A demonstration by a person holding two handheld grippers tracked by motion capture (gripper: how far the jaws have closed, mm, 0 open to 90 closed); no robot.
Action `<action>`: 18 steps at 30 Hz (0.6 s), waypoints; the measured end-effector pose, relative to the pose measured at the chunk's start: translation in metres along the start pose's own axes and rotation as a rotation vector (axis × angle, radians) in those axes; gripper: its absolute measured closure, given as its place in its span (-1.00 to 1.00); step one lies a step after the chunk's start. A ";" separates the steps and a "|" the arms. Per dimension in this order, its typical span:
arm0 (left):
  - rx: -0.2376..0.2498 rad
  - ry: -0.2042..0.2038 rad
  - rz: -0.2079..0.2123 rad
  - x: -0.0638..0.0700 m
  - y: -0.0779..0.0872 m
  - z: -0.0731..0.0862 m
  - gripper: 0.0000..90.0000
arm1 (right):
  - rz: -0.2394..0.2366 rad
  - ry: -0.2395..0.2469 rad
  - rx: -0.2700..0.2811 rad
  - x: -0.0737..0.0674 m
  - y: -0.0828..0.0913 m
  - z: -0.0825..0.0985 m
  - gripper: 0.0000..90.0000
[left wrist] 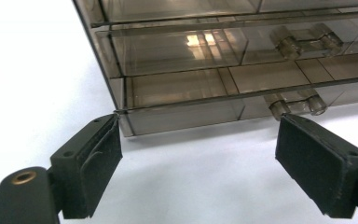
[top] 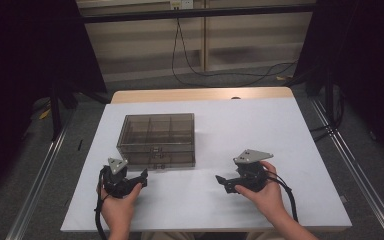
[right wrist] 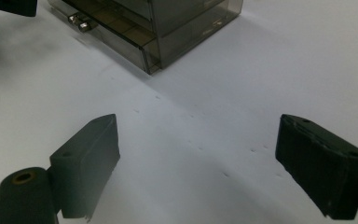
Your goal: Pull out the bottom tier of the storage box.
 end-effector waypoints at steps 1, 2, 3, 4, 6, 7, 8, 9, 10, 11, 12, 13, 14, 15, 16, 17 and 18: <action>0.001 0.000 0.000 -0.001 0.000 0.000 -0.69 | -0.004 -0.003 0.003 -0.001 -0.002 0.000 -0.67; -0.002 -0.002 -0.002 -0.003 0.001 0.000 -0.69 | -0.006 -0.005 0.003 -0.003 -0.004 -0.001 -0.66; 0.001 -0.001 -0.003 -0.004 0.001 0.000 -0.70 | -0.006 -0.004 0.001 -0.005 -0.006 -0.001 -0.64; 0.000 -0.005 -0.005 -0.006 0.001 0.000 -0.70 | -0.006 0.002 0.001 -0.007 -0.008 -0.001 -0.64; 0.007 -0.003 -0.003 -0.010 0.000 0.000 -0.72 | -0.008 0.003 -0.004 -0.010 -0.012 -0.001 -0.63; 0.009 -0.002 -0.001 -0.011 0.000 0.000 -0.73 | -0.011 0.006 -0.007 -0.012 -0.014 -0.001 -0.61; 0.007 -0.001 0.003 -0.012 0.000 0.000 -0.73 | -0.015 0.005 -0.006 -0.013 -0.016 -0.002 -0.59; 0.007 -0.003 0.001 -0.014 0.000 0.000 -0.73 | -0.017 0.003 -0.006 -0.014 -0.018 -0.001 -0.56; 0.008 -0.005 0.000 -0.015 0.000 -0.001 -0.73 | -0.018 0.005 -0.005 -0.015 -0.020 -0.001 -0.55; 0.007 0.002 0.004 -0.016 -0.001 -0.001 -0.73 | -0.017 0.007 -0.008 -0.016 -0.021 -0.001 -0.54; 0.008 0.004 0.006 -0.017 -0.001 -0.002 -0.73 | -0.017 0.004 -0.010 -0.017 -0.023 -0.001 -0.54; 0.008 0.002 0.009 -0.017 -0.001 -0.002 -0.73 | -0.019 -0.003 -0.013 -0.018 -0.025 0.000 -0.52; 0.010 0.004 0.018 -0.018 -0.002 -0.003 -0.73 | -0.019 -0.004 -0.014 -0.018 -0.026 0.000 -0.50; 0.011 0.002 0.022 -0.018 -0.002 -0.004 -0.74 | -0.018 -0.005 -0.014 -0.020 -0.028 0.000 -0.46; 0.012 -0.004 0.029 -0.019 -0.003 -0.005 -0.74 | -0.020 0.000 -0.011 -0.021 -0.030 0.000 -0.44; 0.018 -0.002 0.035 -0.018 -0.003 -0.006 -0.75 | -0.022 0.004 -0.006 -0.023 -0.032 -0.001 -0.44; 0.014 0.001 0.036 -0.019 -0.004 -0.007 -0.75 | -0.020 0.005 -0.007 -0.024 -0.033 -0.002 -0.43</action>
Point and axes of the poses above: each handheld gripper's, and its own axes: y roughly backward along the jaws, z roughly out of its underside, x roughly to its right, the point moved 1 cm from there along -y, roughly forward along the jaws, and after that the axes turned 15 degrees about x, right-handed, at the moved point
